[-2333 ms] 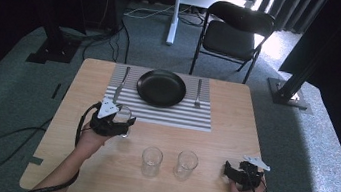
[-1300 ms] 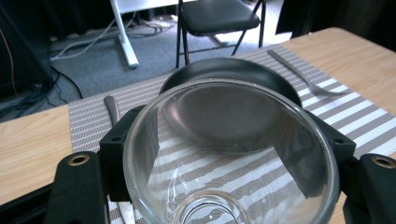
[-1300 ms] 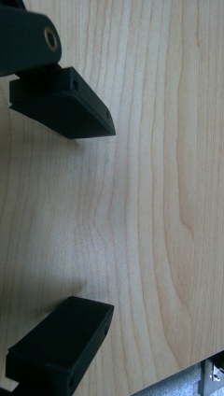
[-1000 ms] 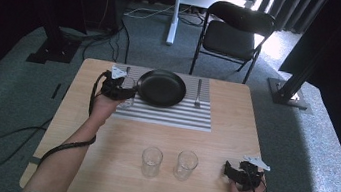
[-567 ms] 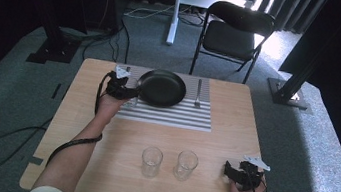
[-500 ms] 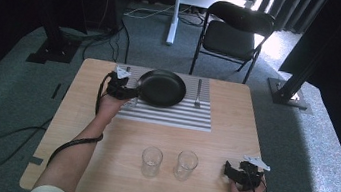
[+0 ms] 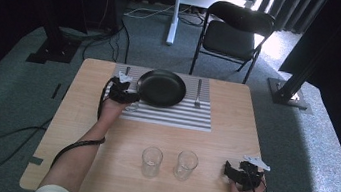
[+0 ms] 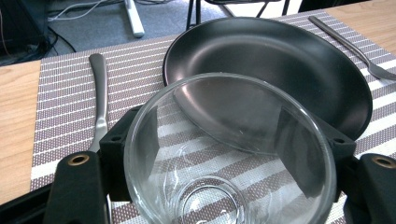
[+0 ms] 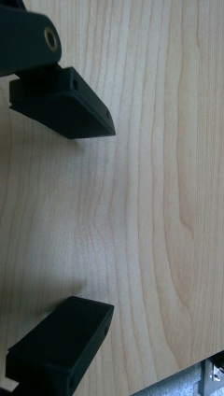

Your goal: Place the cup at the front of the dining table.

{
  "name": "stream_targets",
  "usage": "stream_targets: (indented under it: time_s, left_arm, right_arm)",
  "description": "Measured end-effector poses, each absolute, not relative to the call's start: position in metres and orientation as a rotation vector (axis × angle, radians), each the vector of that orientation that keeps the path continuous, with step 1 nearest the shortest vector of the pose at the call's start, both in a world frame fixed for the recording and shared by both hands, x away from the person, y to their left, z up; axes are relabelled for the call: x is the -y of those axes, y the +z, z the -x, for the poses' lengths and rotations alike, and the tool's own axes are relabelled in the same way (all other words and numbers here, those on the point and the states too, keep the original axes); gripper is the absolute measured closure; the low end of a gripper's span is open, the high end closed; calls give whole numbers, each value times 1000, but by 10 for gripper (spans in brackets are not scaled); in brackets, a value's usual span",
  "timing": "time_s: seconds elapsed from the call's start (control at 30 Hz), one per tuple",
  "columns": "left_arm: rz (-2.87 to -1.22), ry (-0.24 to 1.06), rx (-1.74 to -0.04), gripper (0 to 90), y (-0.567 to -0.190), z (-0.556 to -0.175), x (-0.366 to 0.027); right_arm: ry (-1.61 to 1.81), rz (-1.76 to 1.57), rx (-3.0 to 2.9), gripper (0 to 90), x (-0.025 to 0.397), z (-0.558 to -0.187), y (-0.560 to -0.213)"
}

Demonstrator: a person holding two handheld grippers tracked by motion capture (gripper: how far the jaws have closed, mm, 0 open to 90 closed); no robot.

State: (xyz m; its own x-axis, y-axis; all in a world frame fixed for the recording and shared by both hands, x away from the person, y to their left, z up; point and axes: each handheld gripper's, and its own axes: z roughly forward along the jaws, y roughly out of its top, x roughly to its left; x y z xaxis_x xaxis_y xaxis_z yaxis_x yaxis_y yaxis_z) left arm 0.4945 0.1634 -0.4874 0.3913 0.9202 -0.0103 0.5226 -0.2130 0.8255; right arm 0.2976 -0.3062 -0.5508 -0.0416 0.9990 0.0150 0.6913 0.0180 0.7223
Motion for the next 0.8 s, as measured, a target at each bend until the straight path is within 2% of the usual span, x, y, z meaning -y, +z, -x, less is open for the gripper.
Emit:
stream_targets:
  time_s: [0.1,0.2,0.8]
  left_arm:
    - [-1887,665,-1190,289,-490,-493,-163]
    - [-1834,567,-1204,201,-489,-494,-166]
    - [-1895,647,-1200,201,-498,-475,-169]
  right_arm:
    - [778,-1724,-1785,124,306,-298,-551]
    - [778,-1724,-1785,124,306,-298,-551]
    - [778,-1725,-1785,124,306,-298,-551]
